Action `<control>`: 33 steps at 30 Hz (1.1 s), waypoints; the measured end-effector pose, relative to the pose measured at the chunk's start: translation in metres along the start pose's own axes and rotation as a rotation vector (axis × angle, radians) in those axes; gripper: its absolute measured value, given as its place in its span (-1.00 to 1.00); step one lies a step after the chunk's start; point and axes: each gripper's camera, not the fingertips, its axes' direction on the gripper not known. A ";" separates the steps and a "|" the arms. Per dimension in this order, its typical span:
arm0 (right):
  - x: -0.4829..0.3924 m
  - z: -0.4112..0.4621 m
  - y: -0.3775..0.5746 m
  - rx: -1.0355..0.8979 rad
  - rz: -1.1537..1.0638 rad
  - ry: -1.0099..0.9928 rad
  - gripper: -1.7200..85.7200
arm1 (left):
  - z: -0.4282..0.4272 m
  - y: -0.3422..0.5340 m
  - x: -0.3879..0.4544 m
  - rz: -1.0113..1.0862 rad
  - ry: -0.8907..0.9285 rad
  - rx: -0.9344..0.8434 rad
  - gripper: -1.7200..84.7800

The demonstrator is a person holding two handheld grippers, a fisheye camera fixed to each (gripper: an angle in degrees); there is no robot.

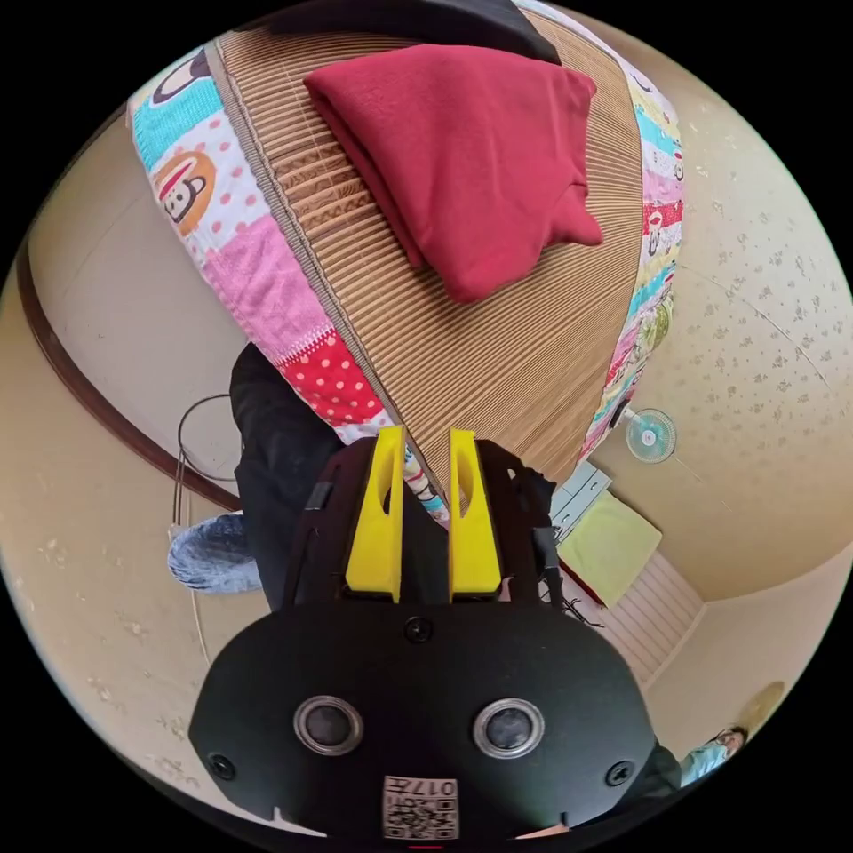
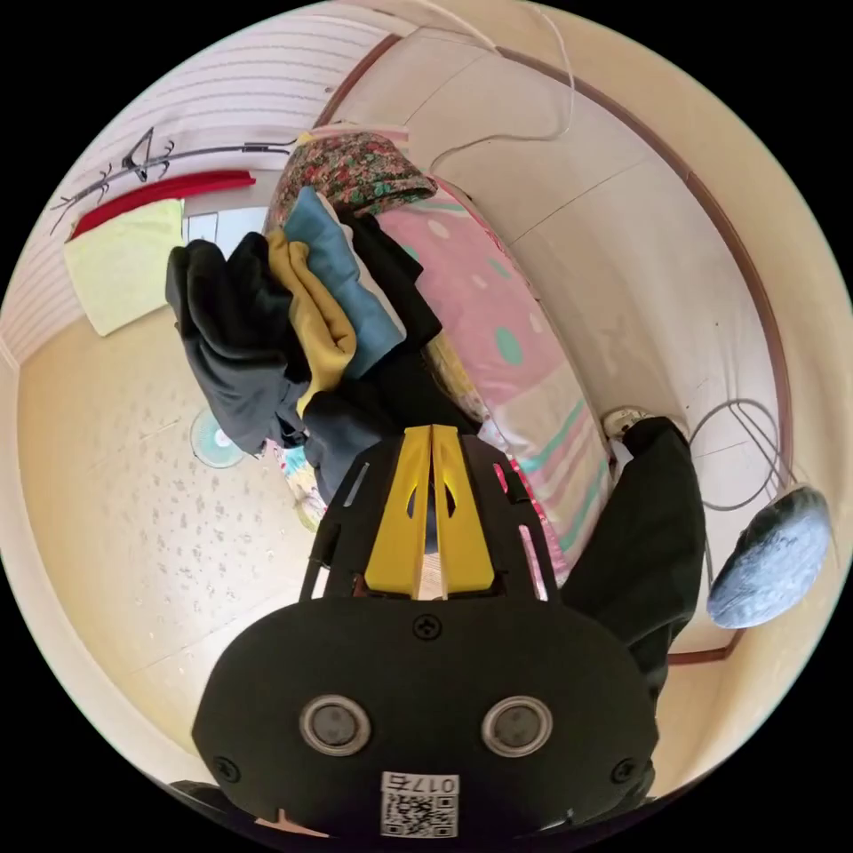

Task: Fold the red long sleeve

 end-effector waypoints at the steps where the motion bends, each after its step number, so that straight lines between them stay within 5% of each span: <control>1: 0.005 0.005 0.009 -0.005 0.009 -0.011 -0.95 | -0.001 -0.007 0.013 0.027 -0.001 -0.001 -0.77; 19: 0.151 0.058 0.133 -0.042 0.153 -0.166 -0.95 | 0.015 -0.113 0.250 0.612 -0.598 0.079 -0.64; 27: 0.195 0.044 0.160 -0.055 0.100 -0.193 -0.95 | 0.070 -0.160 0.206 0.560 -0.721 -0.081 -0.72; 33: 0.230 0.045 0.163 -0.091 0.035 -0.339 -0.95 | 0.051 -0.187 0.149 0.471 -0.506 -0.146 -0.85</control>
